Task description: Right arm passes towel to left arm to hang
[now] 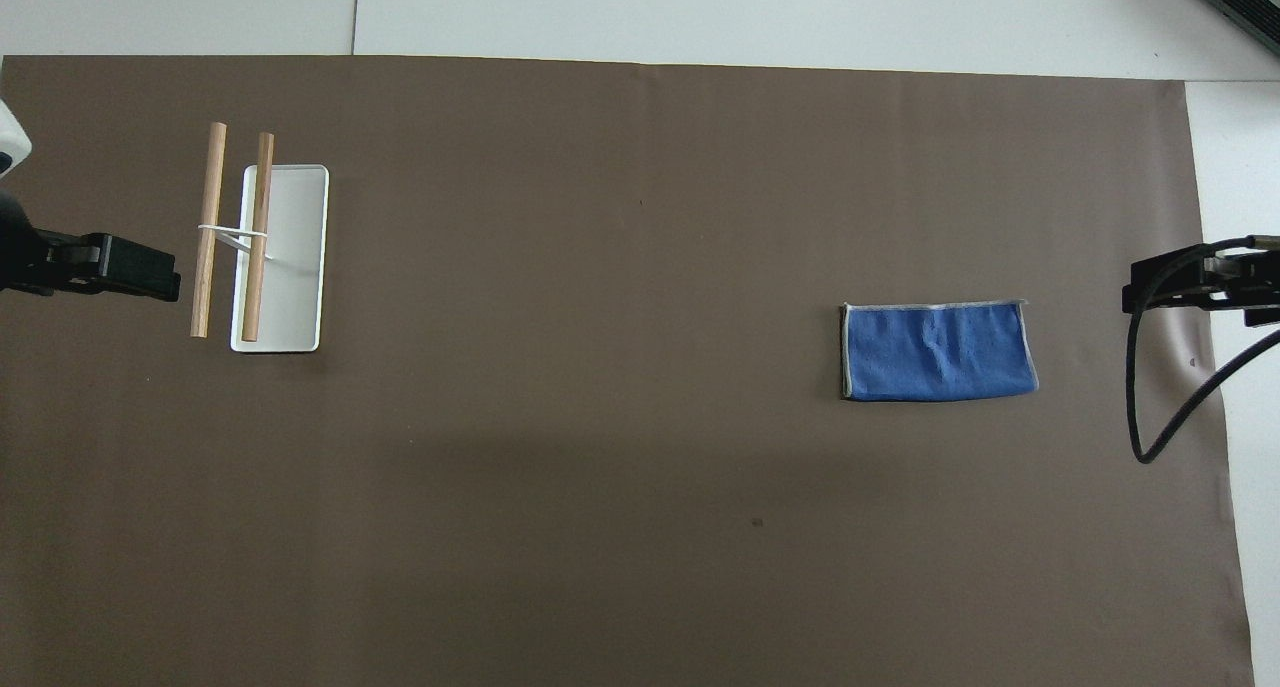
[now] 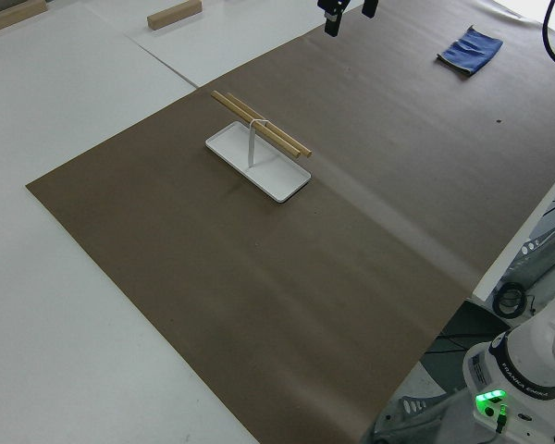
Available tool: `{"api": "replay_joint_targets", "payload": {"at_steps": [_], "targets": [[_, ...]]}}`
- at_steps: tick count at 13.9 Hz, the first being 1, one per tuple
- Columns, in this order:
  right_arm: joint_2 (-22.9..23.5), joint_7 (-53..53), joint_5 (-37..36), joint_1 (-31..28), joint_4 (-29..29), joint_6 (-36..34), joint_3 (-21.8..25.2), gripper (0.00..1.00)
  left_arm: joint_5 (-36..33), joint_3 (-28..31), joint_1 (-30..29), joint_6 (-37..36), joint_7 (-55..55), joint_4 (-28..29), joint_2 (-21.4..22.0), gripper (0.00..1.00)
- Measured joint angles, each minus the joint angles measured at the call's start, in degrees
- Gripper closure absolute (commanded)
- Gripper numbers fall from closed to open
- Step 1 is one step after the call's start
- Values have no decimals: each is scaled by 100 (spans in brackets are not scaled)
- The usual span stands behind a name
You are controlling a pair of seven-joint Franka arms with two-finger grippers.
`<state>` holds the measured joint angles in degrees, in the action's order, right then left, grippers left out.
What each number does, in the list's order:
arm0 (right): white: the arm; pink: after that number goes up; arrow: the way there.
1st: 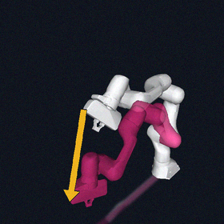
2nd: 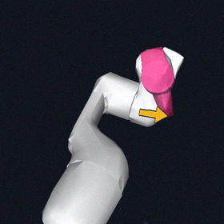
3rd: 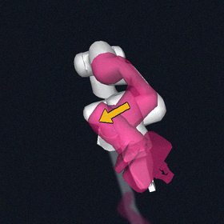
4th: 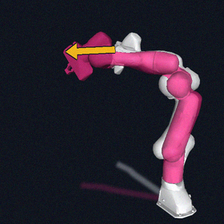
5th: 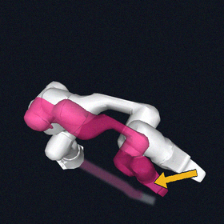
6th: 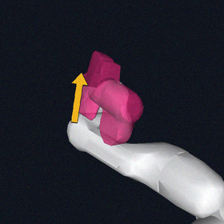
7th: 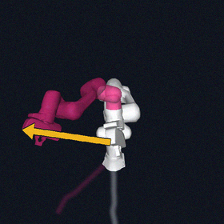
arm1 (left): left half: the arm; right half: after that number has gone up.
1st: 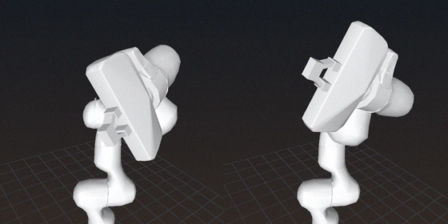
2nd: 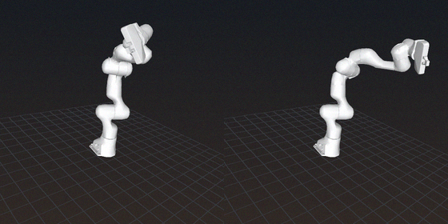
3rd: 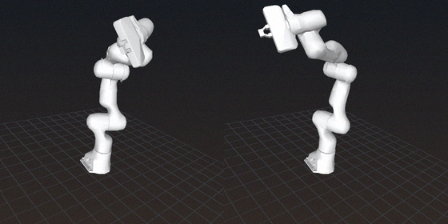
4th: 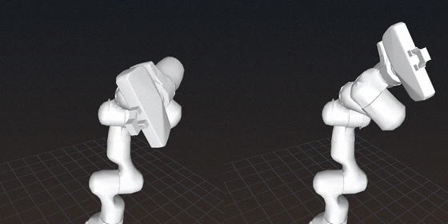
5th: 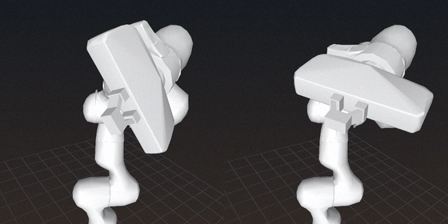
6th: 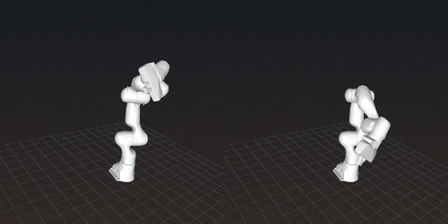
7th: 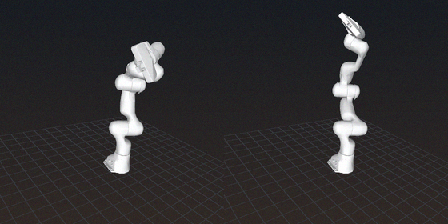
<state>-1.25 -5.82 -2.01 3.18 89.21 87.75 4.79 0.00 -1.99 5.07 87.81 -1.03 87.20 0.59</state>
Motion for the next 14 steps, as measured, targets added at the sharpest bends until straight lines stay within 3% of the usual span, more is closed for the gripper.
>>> {"api": "replay_joint_targets", "payload": {"at_steps": [14], "targets": [[-22, 0, 0, -14, 77, -2, 0, 0, 0, 0, 0, 0, 0, 0, 0, 0]]}}
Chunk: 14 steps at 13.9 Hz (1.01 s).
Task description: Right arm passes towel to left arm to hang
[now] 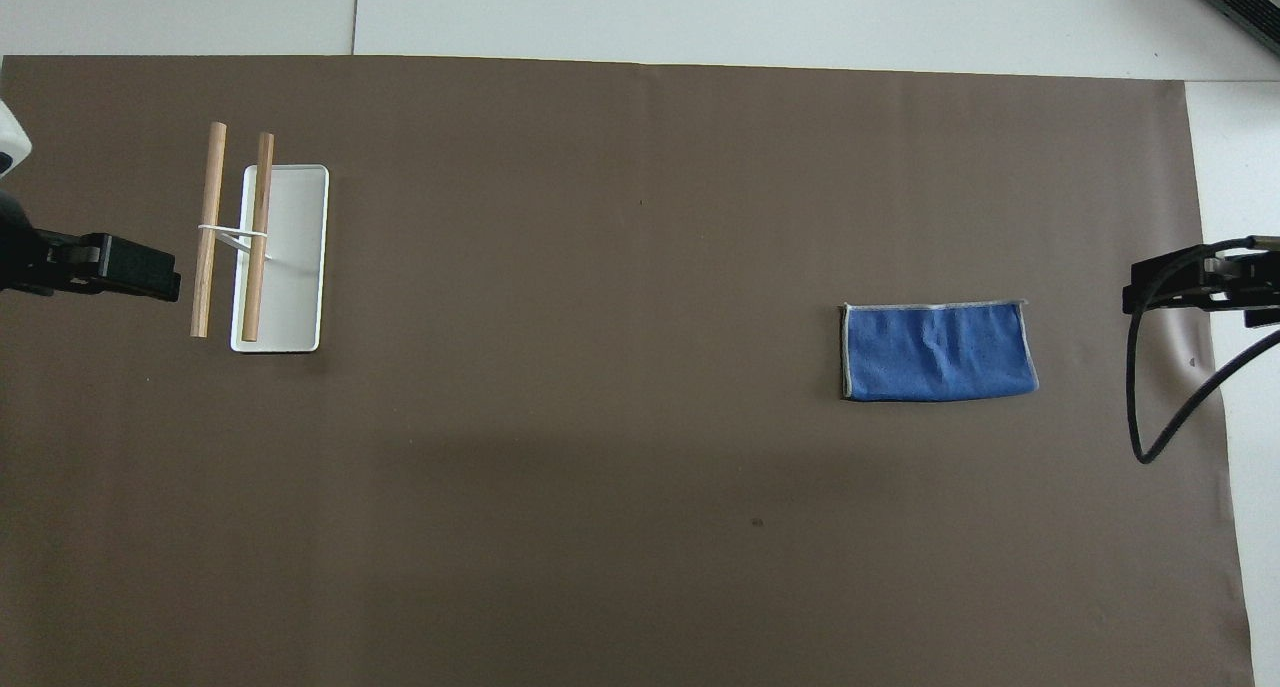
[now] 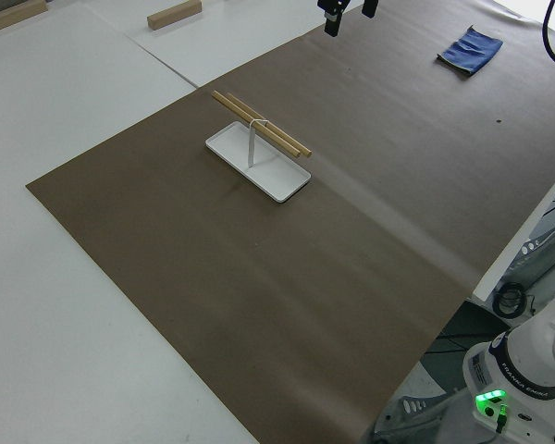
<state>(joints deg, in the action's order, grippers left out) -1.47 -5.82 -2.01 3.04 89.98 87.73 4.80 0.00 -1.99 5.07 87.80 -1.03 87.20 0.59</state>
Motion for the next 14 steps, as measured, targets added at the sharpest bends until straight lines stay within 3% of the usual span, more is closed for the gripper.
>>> {"api": "replay_joint_targets", "payload": {"at_steps": [9, 14], "targets": [[-49, 0, 0, -28, 156, 84, 2, 0, 0, 0, 0, 0, 0, 0, 0, 0], [-409, 86, 6, -28, 1562, 1610, 1, 0, 0, 0, 0, 0, 0, 0, 0, 0]]}}
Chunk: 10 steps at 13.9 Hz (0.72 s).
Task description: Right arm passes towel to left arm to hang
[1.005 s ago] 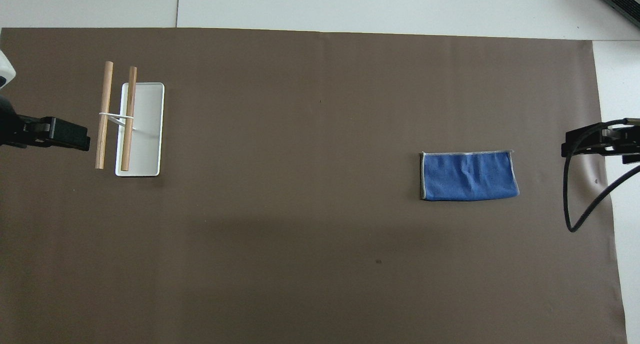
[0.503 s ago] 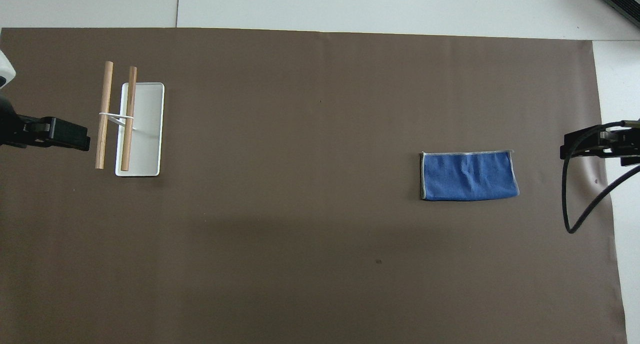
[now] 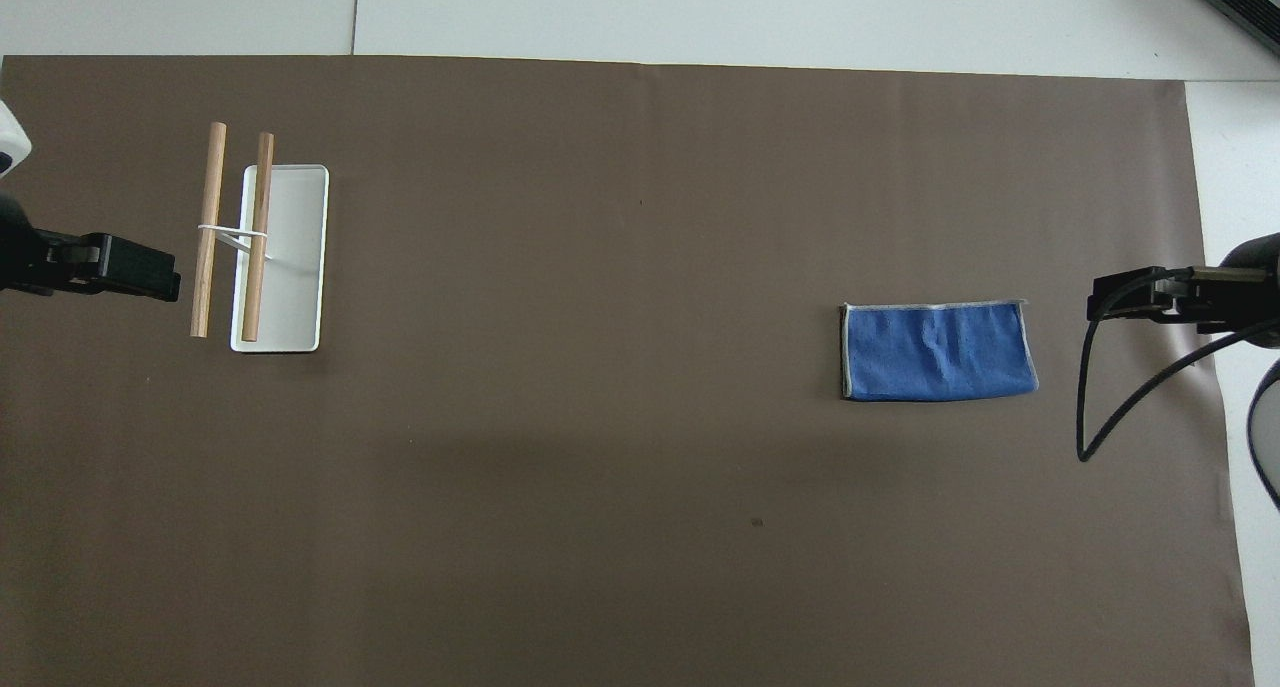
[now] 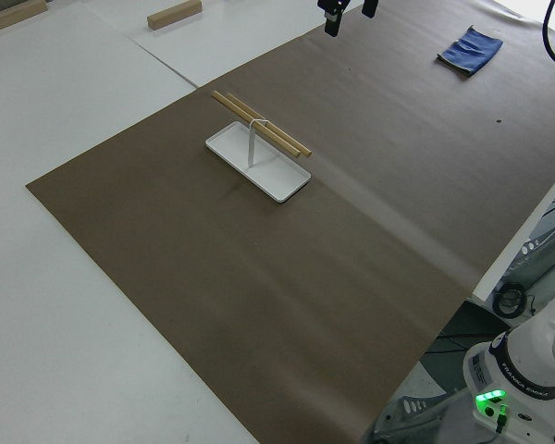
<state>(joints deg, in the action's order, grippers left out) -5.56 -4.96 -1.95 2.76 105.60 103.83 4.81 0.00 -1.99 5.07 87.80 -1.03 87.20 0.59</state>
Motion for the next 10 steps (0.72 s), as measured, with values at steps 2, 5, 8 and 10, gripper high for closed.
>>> {"api": "replay_joint_targets", "payload": {"at_steps": [2, 5, 8, 10], "targets": [[78, 64, 3, 36, 450, 670, -5, 0, 0, 0, 0, 0, 0, 0, 0, 0], [460, 289, 159, 87, 743, 1391, -17, 0, 0, 0, 0, 0, 0, 0, 0, 0], [929, 594, 337, 87, 1177, 2369, -19, 0, 0, 0, 0, 0, 0, 0, 0, 0], [1223, 658, 350, 138, 1485, 2990, -24, 0, 0, 0, 0, 0, 0, 0, 0, 0]]}}
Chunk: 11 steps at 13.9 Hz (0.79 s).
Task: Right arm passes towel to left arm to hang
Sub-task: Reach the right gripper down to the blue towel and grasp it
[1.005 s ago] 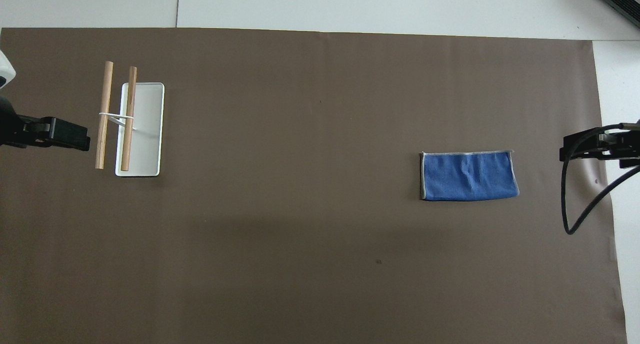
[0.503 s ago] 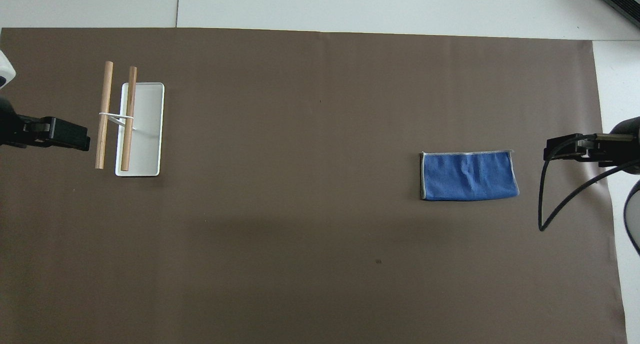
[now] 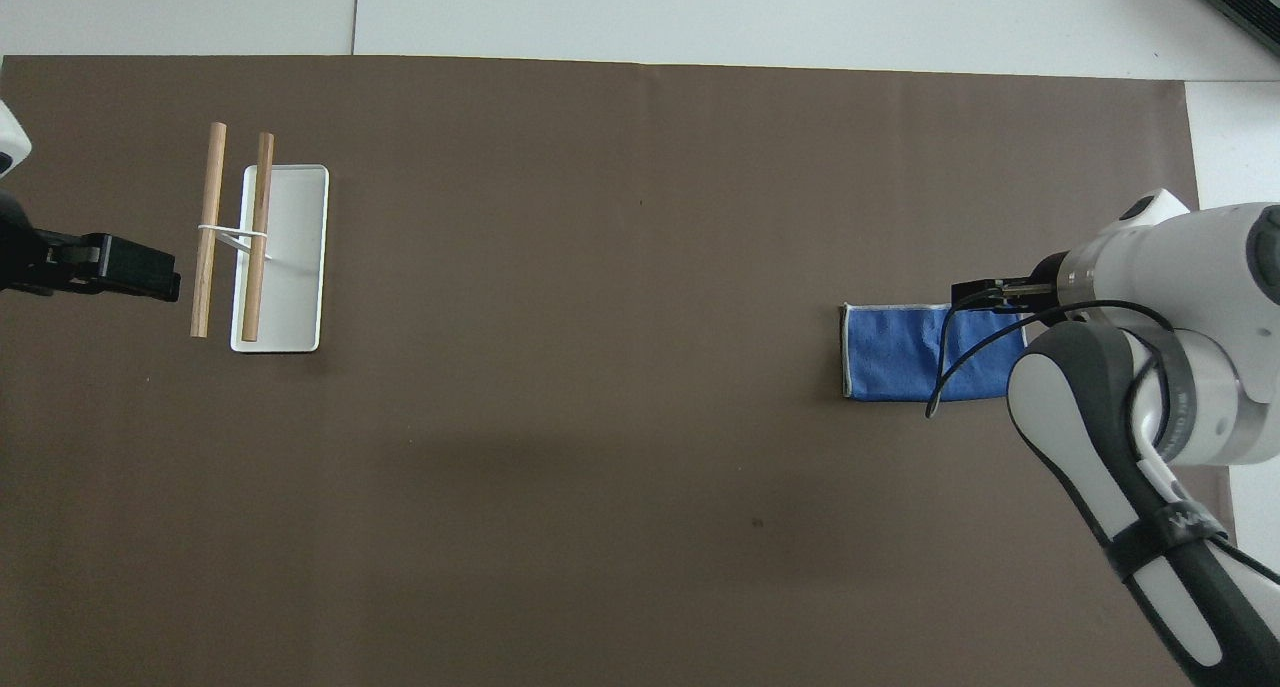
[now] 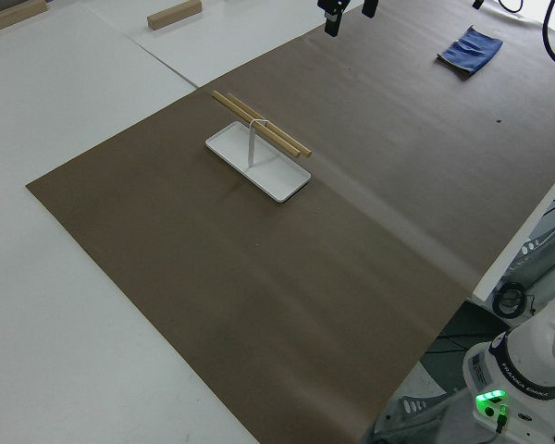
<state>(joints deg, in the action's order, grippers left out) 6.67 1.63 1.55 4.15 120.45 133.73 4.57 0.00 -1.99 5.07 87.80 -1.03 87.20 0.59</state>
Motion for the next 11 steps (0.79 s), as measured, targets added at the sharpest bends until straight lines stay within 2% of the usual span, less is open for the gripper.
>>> {"api": "replay_joint_targets", "payload": {"at_steps": [3, 6, 11], "targets": [[259, 2, 1, 113, 365, 656, -8, 0, 0, 0, 0, 0, 0, 0, 0, 0], [297, 95, 2, 116, 675, 1062, -7, 0, 0, 0, 0, 0, 0, 0, 0, 0], [410, 359, 319, 113, 802, 1267, -6, 0, 0, 0, 0, 0, 0, 0, 0, 0]]}}
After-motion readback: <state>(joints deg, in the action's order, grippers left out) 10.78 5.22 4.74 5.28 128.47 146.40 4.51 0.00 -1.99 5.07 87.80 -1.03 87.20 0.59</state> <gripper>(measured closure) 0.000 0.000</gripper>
